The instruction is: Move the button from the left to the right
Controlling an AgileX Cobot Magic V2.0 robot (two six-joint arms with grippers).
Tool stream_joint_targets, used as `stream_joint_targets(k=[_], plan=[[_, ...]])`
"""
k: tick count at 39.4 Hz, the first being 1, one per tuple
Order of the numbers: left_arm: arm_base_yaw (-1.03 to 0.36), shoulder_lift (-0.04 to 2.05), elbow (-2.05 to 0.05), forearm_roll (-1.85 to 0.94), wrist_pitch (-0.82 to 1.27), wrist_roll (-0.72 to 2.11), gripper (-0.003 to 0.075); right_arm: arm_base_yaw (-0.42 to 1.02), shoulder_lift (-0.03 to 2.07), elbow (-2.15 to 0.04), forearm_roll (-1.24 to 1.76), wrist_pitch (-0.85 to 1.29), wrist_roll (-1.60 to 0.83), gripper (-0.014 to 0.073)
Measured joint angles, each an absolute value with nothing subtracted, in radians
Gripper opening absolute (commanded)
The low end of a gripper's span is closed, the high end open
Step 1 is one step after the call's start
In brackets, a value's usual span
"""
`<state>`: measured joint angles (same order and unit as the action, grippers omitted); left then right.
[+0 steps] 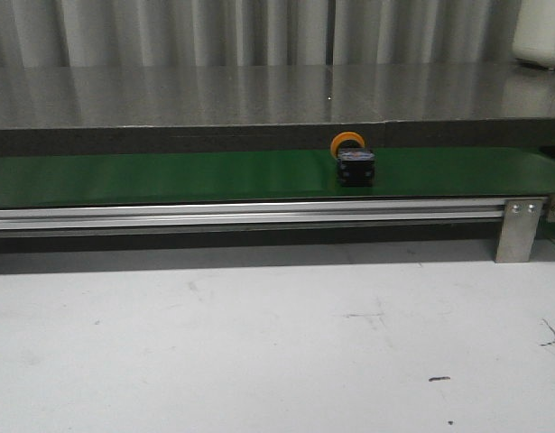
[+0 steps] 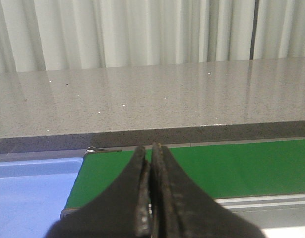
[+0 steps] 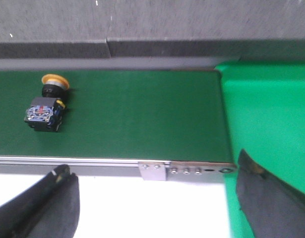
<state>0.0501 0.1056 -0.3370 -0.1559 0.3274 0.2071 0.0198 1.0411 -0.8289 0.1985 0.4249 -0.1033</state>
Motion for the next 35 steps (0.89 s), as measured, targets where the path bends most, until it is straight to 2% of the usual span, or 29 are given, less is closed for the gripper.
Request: stream_joint_targets(k=[16,26,35], plan=[[0.050,0.106,-0.337,-0.156,0.327,0.207,-0.0021,0.054,1.534,-1.183,0.232,0.554,-0.103,0.0654],[0.050,0.106,-0.337,-0.156,0.327,0.207,-0.0021,0.058,1.662,-1.310,0.270,0.621,-0.103,0.0654],[0.050,0.106,-0.337,-0.156,0.327,0.207,-0.0021,0.058,1.714,-1.334,0.283,0.629,-0.103,0.0654]])
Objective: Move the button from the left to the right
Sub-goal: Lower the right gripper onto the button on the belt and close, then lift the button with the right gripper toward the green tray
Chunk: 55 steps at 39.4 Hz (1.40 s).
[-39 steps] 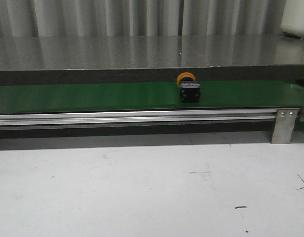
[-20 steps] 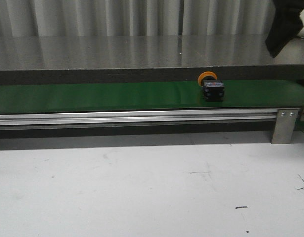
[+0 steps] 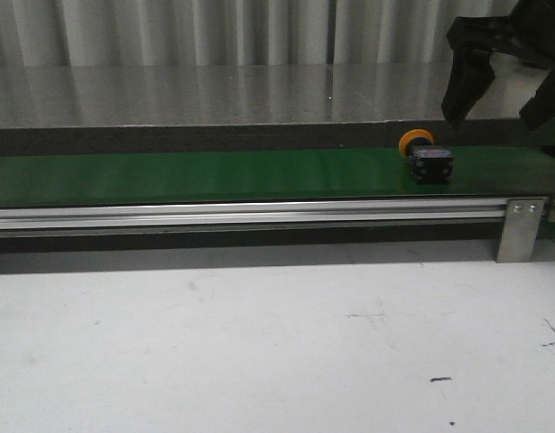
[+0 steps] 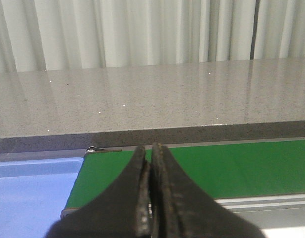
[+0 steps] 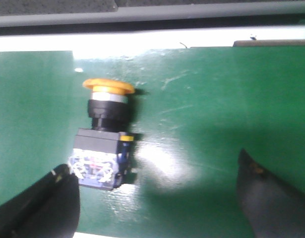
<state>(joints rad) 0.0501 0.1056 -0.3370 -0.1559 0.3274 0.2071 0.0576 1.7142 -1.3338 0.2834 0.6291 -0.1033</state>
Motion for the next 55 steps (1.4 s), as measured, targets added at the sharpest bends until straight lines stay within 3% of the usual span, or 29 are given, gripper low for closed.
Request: stream_joint_targets(k=[21,34,47,55], plan=[[0.050,0.106,-0.337,-0.156,0.327,0.207,-0.0021,0.058,1.852,-1.395,0.311,0.627,-0.103,0.0645],[0.050,0.106,-0.337,-0.156,0.327,0.207,-0.0021,0.058,1.856,-1.398,0.313,0.629,-0.103,0.0251],[0.050,0.106,-0.337,-0.156,0.327,0.207,-0.0021,0.048,1.833,-1.398,0.313,0.635,-0.103,0.0230],[0.050,0.106,-0.337,-0.156,0.327,0.207,-0.0021,-0.058,1.781,-1.398,0.313,0.651,-0.103,0.0230]])
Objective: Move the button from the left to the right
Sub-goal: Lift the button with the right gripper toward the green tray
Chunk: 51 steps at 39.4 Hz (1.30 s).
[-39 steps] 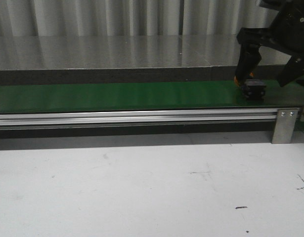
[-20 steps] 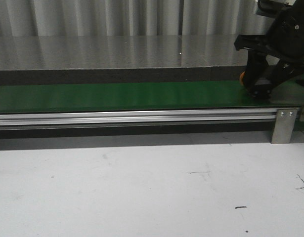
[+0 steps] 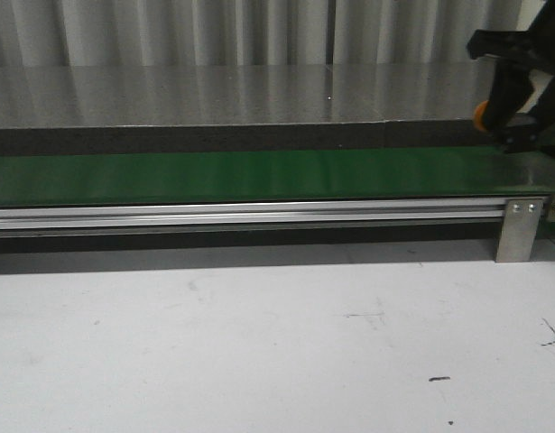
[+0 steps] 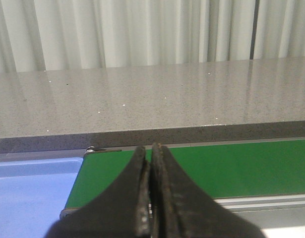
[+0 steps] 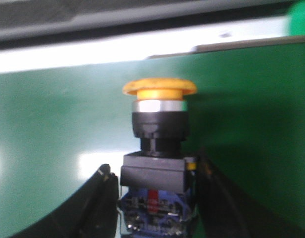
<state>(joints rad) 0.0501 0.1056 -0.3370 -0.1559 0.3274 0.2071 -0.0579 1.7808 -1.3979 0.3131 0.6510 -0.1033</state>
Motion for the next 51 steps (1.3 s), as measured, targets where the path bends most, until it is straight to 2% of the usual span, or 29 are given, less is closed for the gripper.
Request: stream_joint_targets(k=[11,21,25,36,39,47,51], plan=[[0.050,0.106,-0.337,-0.156,0.327,0.207,-0.0021,-0.280,1.768,-1.398,0.245,0.669,-0.112,0.0230],[0.050,0.106,-0.337,-0.156,0.327,0.207,-0.0021,-0.401,1.839,-1.402,0.199,0.669,-0.116,0.0239],[0.050,0.106,-0.337,-0.156,0.327,0.207,-0.0021,-0.417,1.887,-1.402,0.182,0.665,-0.116,0.0288],[0.050,0.106,-0.337,-0.156,0.327,0.207,-0.0021,-0.421,1.955,-1.402,0.173,0.657,-0.119,0.0490],[0.050,0.106,-0.337,-0.156,0.327,0.207,-0.0021,-0.421,1.948,-1.402,0.172,0.654,-0.119,0.0513],[0.050,0.106,-0.337,-0.156,0.327,0.207,-0.0021,-0.411,1.858,-1.426,0.168,0.654,-0.119,0.0482],[0.050,0.106,-0.337,-0.156,0.327,0.207,-0.0021,-0.367,1.775,-1.431,0.164,0.654,-0.119,0.0343]])
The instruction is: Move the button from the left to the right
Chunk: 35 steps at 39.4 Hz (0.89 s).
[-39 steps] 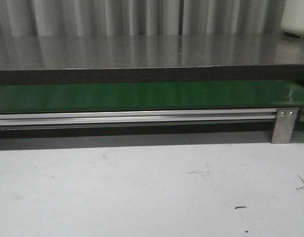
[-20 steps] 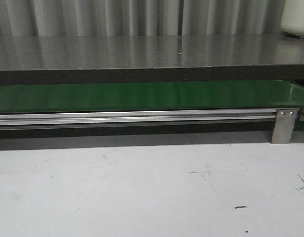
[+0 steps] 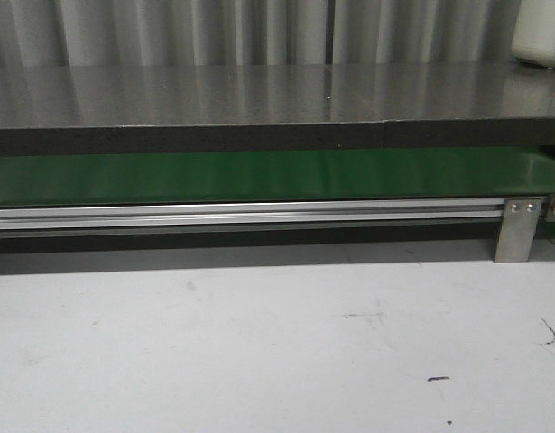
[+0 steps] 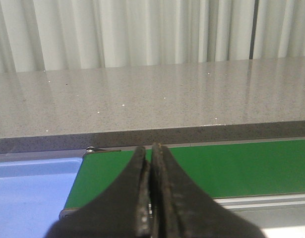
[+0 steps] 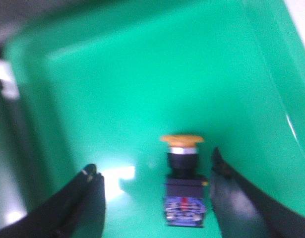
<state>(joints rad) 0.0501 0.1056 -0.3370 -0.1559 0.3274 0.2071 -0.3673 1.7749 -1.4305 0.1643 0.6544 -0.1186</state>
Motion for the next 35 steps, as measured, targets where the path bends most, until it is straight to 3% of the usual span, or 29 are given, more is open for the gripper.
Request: stream_joint_targets(k=[6,13,35], plan=[[0.050,0.106,-0.337,-0.156,0.327,0.207,-0.0021,-0.256,1.655,-1.433,0.164,0.671,-0.119,0.0108],[0.050,0.106,-0.337,-0.156,0.327,0.207,-0.0021,-0.103,1.539,-1.425,0.164,0.684,-0.120,-0.0026],[0.050,0.106,-0.337,-0.156,0.327,0.207,-0.0021,0.254,1.002,-0.855,0.164,0.443,-0.120,-0.0060]])
